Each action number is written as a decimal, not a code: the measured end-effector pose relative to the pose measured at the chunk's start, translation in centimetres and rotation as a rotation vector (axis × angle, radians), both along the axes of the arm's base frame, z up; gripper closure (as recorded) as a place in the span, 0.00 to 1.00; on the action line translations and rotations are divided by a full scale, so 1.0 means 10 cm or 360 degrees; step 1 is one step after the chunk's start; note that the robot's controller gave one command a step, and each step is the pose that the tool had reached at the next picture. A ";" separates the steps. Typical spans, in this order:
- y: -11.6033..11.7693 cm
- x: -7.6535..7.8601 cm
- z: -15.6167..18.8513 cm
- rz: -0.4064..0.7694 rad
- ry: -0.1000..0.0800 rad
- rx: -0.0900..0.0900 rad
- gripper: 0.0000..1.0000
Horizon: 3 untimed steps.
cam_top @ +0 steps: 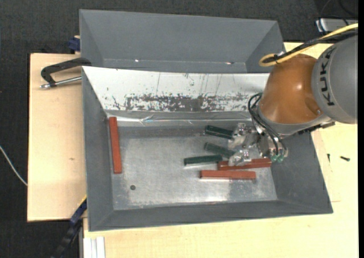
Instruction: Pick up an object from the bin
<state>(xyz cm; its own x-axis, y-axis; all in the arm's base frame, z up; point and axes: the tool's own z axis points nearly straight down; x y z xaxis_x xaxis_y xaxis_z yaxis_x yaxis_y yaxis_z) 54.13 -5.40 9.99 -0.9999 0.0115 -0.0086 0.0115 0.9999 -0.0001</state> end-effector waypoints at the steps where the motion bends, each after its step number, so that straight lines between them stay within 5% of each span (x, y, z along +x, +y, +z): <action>1: 0.00 0.00 0.00 0.0000 0.0000 0.0000 1.00; 2: 0.05 -0.03 0.35 0.0054 0.0015 0.0001 1.00; 3: -0.08 0.01 1.05 0.0063 0.0004 -0.0001 0.00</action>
Offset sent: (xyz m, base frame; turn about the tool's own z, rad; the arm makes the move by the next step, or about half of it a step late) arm -0.0005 0.0090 0.0843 -0.0735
